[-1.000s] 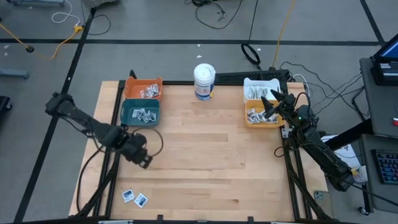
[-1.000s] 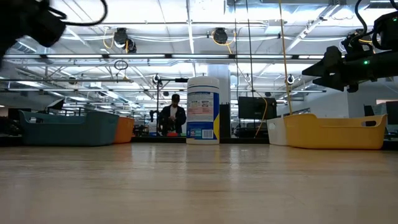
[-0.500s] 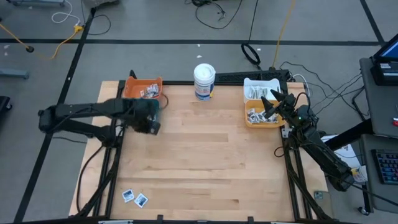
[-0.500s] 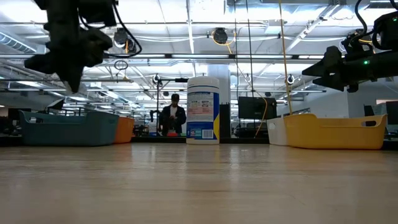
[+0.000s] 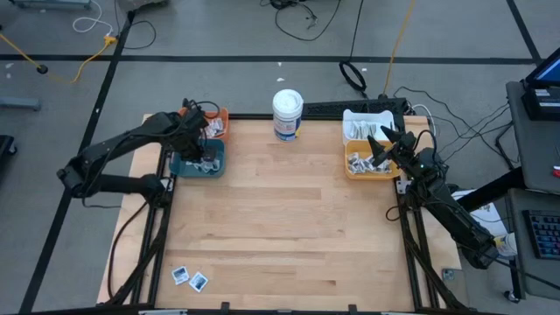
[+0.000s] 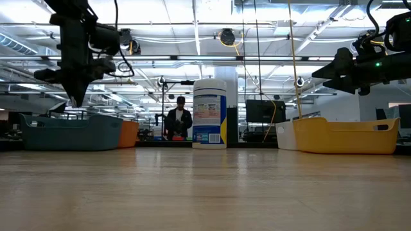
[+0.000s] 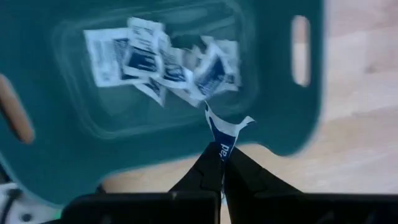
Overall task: Pick & Place First Aid Supplies
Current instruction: Put the blue pad into the blue bin
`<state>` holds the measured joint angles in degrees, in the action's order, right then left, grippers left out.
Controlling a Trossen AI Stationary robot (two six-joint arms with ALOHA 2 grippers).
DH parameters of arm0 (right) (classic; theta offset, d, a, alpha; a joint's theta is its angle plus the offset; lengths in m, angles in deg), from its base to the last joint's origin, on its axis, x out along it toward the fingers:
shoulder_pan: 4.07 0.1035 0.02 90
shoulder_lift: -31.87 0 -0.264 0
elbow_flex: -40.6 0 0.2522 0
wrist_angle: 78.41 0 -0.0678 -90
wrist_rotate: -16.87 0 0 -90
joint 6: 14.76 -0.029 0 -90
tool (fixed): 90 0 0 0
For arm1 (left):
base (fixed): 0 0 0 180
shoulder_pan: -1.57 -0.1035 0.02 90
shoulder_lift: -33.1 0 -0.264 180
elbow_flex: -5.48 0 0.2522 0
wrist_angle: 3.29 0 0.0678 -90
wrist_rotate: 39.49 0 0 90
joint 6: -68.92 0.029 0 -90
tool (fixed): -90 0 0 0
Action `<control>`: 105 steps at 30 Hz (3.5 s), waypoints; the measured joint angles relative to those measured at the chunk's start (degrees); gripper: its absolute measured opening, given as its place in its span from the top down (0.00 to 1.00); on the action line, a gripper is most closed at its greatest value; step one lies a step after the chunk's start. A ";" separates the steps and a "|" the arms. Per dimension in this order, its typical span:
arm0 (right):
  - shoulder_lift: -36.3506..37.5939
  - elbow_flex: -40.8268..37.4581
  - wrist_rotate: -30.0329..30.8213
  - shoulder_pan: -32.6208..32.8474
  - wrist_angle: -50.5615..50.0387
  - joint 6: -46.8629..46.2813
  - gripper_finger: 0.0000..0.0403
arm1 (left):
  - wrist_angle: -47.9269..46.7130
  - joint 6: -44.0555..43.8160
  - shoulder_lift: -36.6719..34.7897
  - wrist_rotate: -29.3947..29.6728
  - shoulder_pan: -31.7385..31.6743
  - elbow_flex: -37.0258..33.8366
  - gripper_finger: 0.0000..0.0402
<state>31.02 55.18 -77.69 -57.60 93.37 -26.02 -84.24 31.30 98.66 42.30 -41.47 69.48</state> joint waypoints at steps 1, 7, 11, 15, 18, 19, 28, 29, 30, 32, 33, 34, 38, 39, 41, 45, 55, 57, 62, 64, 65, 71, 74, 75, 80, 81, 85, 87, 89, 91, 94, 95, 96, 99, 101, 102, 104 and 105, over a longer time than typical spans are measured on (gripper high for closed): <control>0.00 0.01 0.02 0.01 0.00 0.01 0.16 | 0.09 0.24 0.92 1.02 -0.32 0.00 0.99; 0.02 -0.01 0.00 0.01 0.00 0.00 0.16 | 3.43 0.59 7.56 8.72 -1.83 0.00 0.99; 0.02 -0.01 0.01 0.00 0.00 -0.01 0.16 | 5.04 0.09 11.74 10.49 -3.93 0.00 0.99; 0.00 -0.02 0.00 -0.01 0.00 0.02 0.16 | 5.99 -0.20 14.14 9.02 -4.51 0.00 0.96; 0.01 -0.01 0.01 -0.01 0.00 0.01 0.16 | 6.94 -0.62 14.13 7.75 -4.32 0.00 0.91; 0.00 -0.01 0.00 0.00 0.00 0.00 0.16 | 7.26 -0.60 14.08 7.69 -4.11 0.00 0.89; 0.00 0.00 0.01 0.00 0.00 0.01 0.16 | 7.51 -0.52 11.70 7.51 -4.08 0.00 0.57; 0.01 0.01 0.00 0.00 0.00 0.01 0.16 | 7.51 -0.32 11.27 7.06 -4.08 0.00 0.53; 0.01 -0.02 0.02 -0.01 0.00 0.02 0.16 | 7.49 -0.39 10.80 6.77 -4.08 0.00 0.50; 0.02 -0.01 0.01 -0.01 0.00 0.00 0.16 | 7.34 -1.04 10.01 6.67 -4.08 0.00 0.45; 0.00 -0.01 0.00 0.00 0.00 0.01 0.16 | 7.29 -1.45 9.61 6.40 -4.08 0.00 0.43; 0.01 -0.01 0.01 0.00 0.00 0.01 0.16 | 7.29 -1.70 9.22 6.03 -4.08 0.00 0.42; 0.02 -0.01 0.01 -0.01 0.00 0.02 0.16 | 6.87 -2.85 7.59 3.66 -3.81 0.00 0.38; 0.00 -0.01 0.01 0.00 0.00 0.01 0.16 | 6.75 -3.76 7.07 2.78 -3.36 0.00 0.38; 0.00 -0.01 0.02 0.01 0.00 0.01 0.16 | 6.63 -5.87 5.97 1.27 -1.38 0.00 0.38; 0.00 0.00 0.00 0.00 0.00 0.00 0.16 | 6.29 -13.31 3.72 0.59 5.85 0.00 0.40; 0.02 0.01 0.00 0.02 0.00 0.00 0.16 | 6.86 -30.17 2.85 0.06 30.50 0.00 0.43; 0.01 0.01 0.01 -0.01 0.00 0.02 0.16 | 7.27 -34.10 2.83 0.05 35.37 0.00 0.42; 0.02 0.01 0.02 0.00 0.00 0.01 0.16 | 7.38 -43.69 2.86 0.07 47.24 0.00 0.42; 0.01 0.00 0.02 0.00 0.00 0.00 0.16 | 7.51 -48.13 2.86 0.07 52.00 0.00 0.42; 0.02 0.01 0.02 -0.01 0.00 0.02 0.16 | 7.51 -50.55 2.86 0.11 54.50 0.00 0.42; 0.01 0.00 0.02 0.01 -0.01 0.00 0.16 | 7.52 -66.04 2.86 0.33 69.00 0.00 0.41; 0.00 0.01 0.01 0.01 0.00 -0.01 0.16 | 7.85 -74.03 2.87 0.70 75.91 0.00 0.41; 0.00 0.01 0.00 0.02 0.00 0.00 0.16 | 8.08 -76.57 2.88 0.70 78.06 0.00 0.41; 0.02 -0.01 0.01 0.00 0.00 0.01 0.16 | 11.46 -88.45 2.88 1.96 87.88 0.00 0.42; 0.02 0.00 0.00 0.00 0.00 0.01 0.16 | 12.21 -90.62 2.94 2.99 89.73 0.00 0.43; 0.01 0.00 0.00 -0.01 0.00 -0.01 0.16 | 14.81 -97.90 3.07 7.17 96.20 0.00 0.44; 0.02 -0.01 0.00 -0.01 0.00 0.02 0.16 | 15.62 -98.90 3.25 7.32 98.11 0.00 0.44; 0.02 0.01 0.00 0.02 -0.02 0.02 0.16 | 16.09 -99.00 3.75 7.16 98.88 0.00 0.44; 0.02 0.01 0.00 0.01 0.00 0.01 0.16 | 16.46 -98.99 4.32 7.21 99.45 0.00 0.44; 0.01 0.01 0.00 0.00 -0.01 0.00 0.16 | 16.86 -98.98 5.48 7.19 99.80 0.00 0.44; 0.00 0.00 0.02 0.00 -0.01 0.00 0.16 | 17.11 -99.00 5.98 7.19 99.91 0.00 0.44; 0.00 -0.02 0.00 -0.01 -0.02 0.02 0.16 | 17.57 -99.00 6.61 7.19 100.13 0.00 0.44; 0.01 -0.01 0.02 -0.01 -0.01 0.00 0.16 | 18.09 -99.00 9.14 6.80 100.85 0.00 0.44; 0.02 0.00 0.00 0.01 0.00 0.01 0.16 | 18.27 -99.00 11.31 6.61 100.92 0.00 0.44; 0.01 0.00 0.02 0.00 0.00 -0.01 0.16 | 18.28 -98.99 12.28 6.53 100.92 0.00 0.44; 0.00 -0.01 0.02 0.00 0.00 0.00 0.16 | 18.43 -99.00 14.46 5.73 100.86 0.00 0.44; 0.02 -0.01 0.00 0.01 -0.01 0.01 0.16 | 18.70 -98.98 15.55 4.79 100.84 0.00 0.44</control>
<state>31.05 55.17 -77.69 -57.58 93.36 -26.01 -65.54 -67.68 114.22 47.09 59.37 69.48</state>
